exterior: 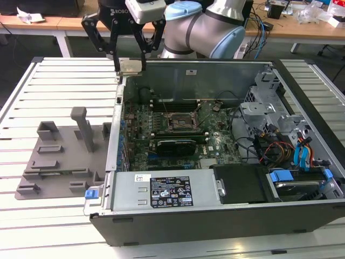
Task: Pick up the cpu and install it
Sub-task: 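Pick up the cpu and move it towards the insertion slot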
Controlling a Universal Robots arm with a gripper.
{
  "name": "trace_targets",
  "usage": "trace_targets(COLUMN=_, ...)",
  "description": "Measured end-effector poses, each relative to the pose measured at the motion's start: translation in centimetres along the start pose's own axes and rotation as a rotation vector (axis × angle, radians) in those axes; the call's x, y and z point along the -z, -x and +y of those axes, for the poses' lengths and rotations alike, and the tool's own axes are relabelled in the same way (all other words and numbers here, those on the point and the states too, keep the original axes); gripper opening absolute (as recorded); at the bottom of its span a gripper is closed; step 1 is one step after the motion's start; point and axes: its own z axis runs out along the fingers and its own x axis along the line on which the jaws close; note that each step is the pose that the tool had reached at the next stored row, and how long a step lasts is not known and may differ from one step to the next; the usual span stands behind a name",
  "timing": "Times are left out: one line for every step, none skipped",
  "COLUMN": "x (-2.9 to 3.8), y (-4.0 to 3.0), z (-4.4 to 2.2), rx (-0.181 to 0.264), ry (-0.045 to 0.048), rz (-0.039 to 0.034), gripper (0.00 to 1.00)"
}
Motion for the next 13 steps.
trace_targets(x=-0.01, y=0.14, z=0.0, rx=0.0, ry=0.0, rz=-0.0001, gripper=0.55)
trace_targets(x=-0.03, y=0.39, z=-0.01, rx=0.0, ry=0.0, rz=0.0, gripper=0.55)
trace_targets(x=-0.07, y=0.79, z=-0.02, rx=0.0, ry=0.0, rz=0.0, gripper=0.55)
trace_targets(x=-0.1, y=1.13, z=-0.02, rx=0.0, ry=0.0, rz=0.0, gripper=0.55)
trace_targets(x=-0.12, y=1.44, z=-0.03, rx=0.0, ry=0.0, rz=0.0, gripper=0.55)
trace_targets(x=-0.15, y=1.69, z=-0.03, rx=0.0, ry=0.0, rz=0.0, gripper=0.55)
trace_targets(x=-0.18, y=2.07, z=-0.03, rx=0.0, ry=0.0, rz=0.0, gripper=0.55)
trace_targets(x=-0.21, y=2.35, z=-0.04, rx=0.0, ry=0.0, rz=0.0, gripper=0.55)
trace_targets(x=-0.22, y=2.51, z=-0.03, rx=0.0, ry=0.0, rz=0.0, gripper=0.55)
trace_targets(x=-0.23, y=2.68, z=-0.03, rx=0.0, ry=0.0, rz=-0.0001, gripper=0.55)
trace_targets(x=-0.25, y=2.84, z=-0.03, rx=0.0, ry=0.0, rz=-0.0001, gripper=0.55)
trace_targets(x=-0.27, y=3.19, z=-0.02, rx=0.0, ry=0.0001, rz=-0.0001, gripper=0.55)
trace_targets(x=-0.29, y=3.44, z=-0.02, rx=0.0, ry=0.0, rz=0.0, gripper=0.55)
